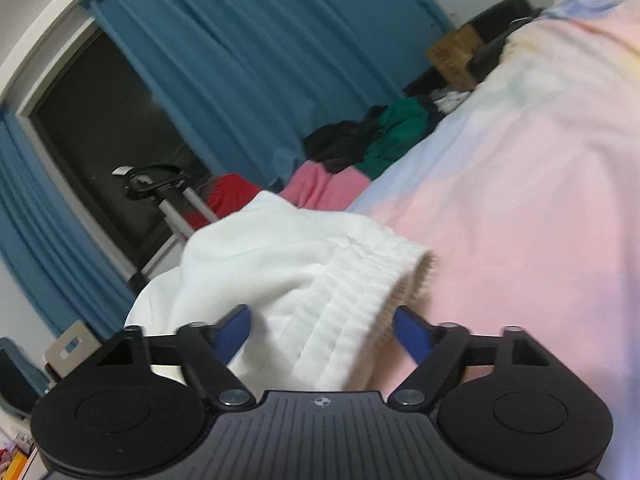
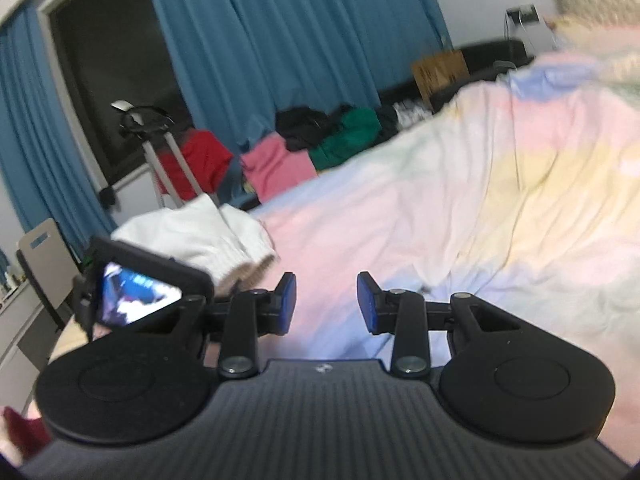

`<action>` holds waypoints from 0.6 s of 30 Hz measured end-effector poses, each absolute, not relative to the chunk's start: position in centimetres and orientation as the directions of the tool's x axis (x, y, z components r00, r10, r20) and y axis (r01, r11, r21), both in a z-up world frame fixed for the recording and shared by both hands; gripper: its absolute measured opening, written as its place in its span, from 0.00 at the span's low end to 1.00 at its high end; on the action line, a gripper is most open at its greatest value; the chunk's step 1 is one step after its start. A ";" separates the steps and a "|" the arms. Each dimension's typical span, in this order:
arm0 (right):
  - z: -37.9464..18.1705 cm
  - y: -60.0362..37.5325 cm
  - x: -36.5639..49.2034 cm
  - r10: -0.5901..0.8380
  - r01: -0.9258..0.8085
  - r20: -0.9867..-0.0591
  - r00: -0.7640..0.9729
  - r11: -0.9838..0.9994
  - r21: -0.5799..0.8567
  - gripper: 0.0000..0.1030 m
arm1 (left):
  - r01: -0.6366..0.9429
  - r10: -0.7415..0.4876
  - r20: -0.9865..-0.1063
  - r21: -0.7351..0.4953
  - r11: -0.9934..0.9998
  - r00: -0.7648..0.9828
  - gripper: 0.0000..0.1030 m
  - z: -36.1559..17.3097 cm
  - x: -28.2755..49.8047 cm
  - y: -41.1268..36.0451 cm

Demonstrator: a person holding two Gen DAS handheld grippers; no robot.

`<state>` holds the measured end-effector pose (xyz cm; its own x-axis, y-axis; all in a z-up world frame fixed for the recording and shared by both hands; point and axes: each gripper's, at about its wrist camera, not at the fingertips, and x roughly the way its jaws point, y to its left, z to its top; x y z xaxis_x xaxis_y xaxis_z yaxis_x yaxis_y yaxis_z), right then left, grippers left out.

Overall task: Fold clothes
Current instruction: 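Grasp a cuffed leg end of the white sweatpants with the left gripper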

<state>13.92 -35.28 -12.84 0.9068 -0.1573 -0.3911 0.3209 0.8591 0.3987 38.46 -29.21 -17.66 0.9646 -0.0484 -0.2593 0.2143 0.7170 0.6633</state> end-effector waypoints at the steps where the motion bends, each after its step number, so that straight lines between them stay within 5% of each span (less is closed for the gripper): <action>1: -13.4 -35.3 14.4 -0.157 0.323 -0.399 0.903 0.861 0.394 0.36 | 0.198 -0.046 -0.246 0.642 0.741 0.968 0.64 -17.6 39.0 -29.2; 7: -15.6 -34.3 16.8 -0.127 0.300 -0.431 0.893 0.882 0.362 0.37 | 0.173 -0.121 -0.140 0.461 0.870 0.983 0.16 -14.6 38.5 -27.6; 11: -15.6 -33.4 16.8 -0.124 0.281 -0.413 0.902 0.896 0.344 0.37 | 0.130 -0.136 -0.005 0.319 0.939 0.991 0.13 -8.9 35.5 -24.2; 18: -14.0 -32.3 15.3 -0.141 0.254 -0.350 0.926 0.919 0.303 0.37 | 0.174 -0.184 0.034 0.188 0.967 0.982 0.08 -0.6 29.8 -17.1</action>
<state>15.32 -32.27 -13.98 0.9261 -0.1406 -0.3500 0.2540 0.9185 0.3031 29.78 -17.09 -0.65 0.9824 -0.1836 0.0343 0.1741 0.9666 0.1880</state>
